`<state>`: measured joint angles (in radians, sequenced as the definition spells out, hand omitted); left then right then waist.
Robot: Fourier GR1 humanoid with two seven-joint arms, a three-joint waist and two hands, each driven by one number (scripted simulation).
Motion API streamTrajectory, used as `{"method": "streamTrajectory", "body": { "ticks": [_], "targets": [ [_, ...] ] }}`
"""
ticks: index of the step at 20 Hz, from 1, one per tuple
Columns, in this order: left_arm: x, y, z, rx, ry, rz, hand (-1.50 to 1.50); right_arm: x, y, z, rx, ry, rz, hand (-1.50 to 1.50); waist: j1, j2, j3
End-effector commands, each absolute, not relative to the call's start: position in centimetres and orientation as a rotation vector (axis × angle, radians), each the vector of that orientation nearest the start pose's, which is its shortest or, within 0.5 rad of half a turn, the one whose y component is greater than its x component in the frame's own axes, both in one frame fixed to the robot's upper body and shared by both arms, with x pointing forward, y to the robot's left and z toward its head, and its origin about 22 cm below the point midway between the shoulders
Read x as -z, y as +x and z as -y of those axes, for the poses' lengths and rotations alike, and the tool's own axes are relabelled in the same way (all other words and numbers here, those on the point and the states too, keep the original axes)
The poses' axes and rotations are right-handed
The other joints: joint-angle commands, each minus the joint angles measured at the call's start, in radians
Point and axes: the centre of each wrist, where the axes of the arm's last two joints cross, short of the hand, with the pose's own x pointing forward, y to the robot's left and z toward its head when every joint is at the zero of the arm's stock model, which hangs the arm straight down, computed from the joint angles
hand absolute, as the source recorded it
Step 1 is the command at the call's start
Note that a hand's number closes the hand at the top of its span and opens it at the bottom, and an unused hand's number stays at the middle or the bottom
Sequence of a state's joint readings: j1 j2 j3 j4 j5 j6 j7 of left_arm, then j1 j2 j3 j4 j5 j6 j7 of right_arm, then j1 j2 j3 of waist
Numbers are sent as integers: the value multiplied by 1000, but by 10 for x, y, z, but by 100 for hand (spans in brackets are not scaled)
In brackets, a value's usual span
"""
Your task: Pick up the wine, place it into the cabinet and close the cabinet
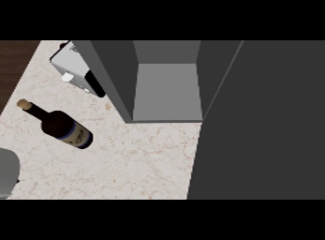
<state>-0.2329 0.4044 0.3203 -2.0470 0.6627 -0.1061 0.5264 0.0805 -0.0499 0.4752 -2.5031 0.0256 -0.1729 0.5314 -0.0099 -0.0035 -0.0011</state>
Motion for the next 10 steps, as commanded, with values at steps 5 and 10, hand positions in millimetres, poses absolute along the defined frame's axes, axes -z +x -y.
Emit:
{"method": "streamTrajectory", "body": {
  "ticks": [5,10],
  "targets": [
    [-189,242,-323,58,-229,1802,-150,-210,91,185,-93,257,1948,-150,-6,0,0],
    [-150,232,-338,72,-239,1766,-150,-212,93,183,-114,246,1951,-150,0,-1,0]
  ]
}}
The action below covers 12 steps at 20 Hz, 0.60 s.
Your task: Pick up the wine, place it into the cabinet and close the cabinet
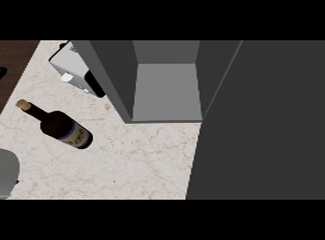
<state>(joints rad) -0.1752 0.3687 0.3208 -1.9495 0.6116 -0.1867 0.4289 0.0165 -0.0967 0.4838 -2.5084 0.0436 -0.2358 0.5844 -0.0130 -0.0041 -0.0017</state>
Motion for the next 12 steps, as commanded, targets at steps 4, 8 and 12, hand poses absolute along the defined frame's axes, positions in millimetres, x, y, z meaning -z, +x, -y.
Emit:
{"method": "streamTrajectory", "body": {
  "ticks": [4,8,12],
  "targets": [
    [-131,243,-344,53,-231,1757,-150,-214,87,177,-112,268,1933,-150,-4,-1,-1],
    [-127,261,-321,49,-184,1762,-150,-217,92,176,-126,270,1946,-150,-7,1,0],
    [-85,262,-347,45,-155,1730,-150,-219,85,174,-111,300,1941,-150,-16,0,-2]
  ]
}}
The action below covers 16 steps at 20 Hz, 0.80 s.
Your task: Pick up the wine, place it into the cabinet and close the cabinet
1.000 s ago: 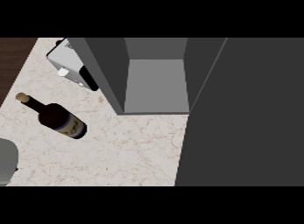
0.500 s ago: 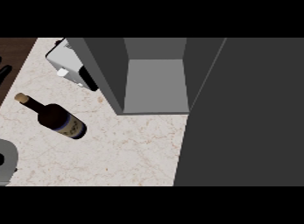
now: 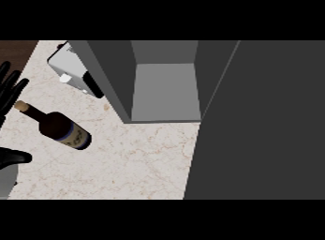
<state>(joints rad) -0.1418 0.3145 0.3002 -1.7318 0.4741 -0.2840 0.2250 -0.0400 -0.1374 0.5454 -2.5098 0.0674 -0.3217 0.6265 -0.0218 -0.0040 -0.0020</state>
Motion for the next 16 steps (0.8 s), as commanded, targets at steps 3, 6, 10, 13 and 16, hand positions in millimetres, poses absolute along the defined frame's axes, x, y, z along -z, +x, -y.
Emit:
{"method": "streamTrajectory", "body": {
  "ticks": [3,6,10,13,16],
  "targets": [
    [-78,244,-353,43,-150,1724,-150,-218,93,176,-100,249,1938,-150,12,-1,0],
    [-56,254,-352,46,-108,1719,-150,-221,86,178,-134,279,1943,-150,0,0,0],
    [-47,248,-368,28,-93,1707,-150,-224,86,176,-124,272,1955,-150,3,-1,0],
    [-27,250,-375,27,-88,1704,-150,-223,88,167,-108,280,1948,-150,-6,-3,-2],
    [-24,244,-382,30,-98,1667,-150,-227,80,179,-123,280,1965,-150,-2,-2,0]
  ]
}}
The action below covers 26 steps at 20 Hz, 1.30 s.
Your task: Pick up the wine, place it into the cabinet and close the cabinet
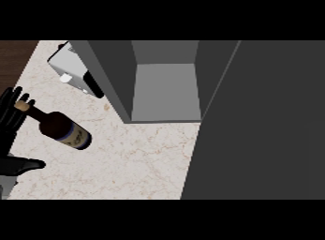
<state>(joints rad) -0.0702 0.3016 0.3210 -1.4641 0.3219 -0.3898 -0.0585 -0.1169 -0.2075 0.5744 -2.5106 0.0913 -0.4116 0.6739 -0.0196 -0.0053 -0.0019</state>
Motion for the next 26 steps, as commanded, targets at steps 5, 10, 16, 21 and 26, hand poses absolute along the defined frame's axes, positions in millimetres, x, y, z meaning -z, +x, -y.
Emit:
{"method": "streamTrajectory", "body": {
  "ticks": [5,10,16,21,26],
  "targets": [
    [5,251,-392,24,-100,1643,-150,-220,83,180,-134,268,1956,-150,-6,3,1],
    [25,245,-400,35,-83,1622,-150,-218,81,178,-137,264,1938,-150,-2,2,0],
    [50,265,-391,17,-71,1643,-150,-215,90,171,-148,261,1938,-150,-7,5,-1],
    [75,252,-394,8,-135,1603,-150,-223,85,175,-143,269,1948,-150,-11,4,-2],
    [88,260,-392,-17,-214,1560,-150,-215,90,179,-166,246,1940,-150,-7,7,0]
  ]
}}
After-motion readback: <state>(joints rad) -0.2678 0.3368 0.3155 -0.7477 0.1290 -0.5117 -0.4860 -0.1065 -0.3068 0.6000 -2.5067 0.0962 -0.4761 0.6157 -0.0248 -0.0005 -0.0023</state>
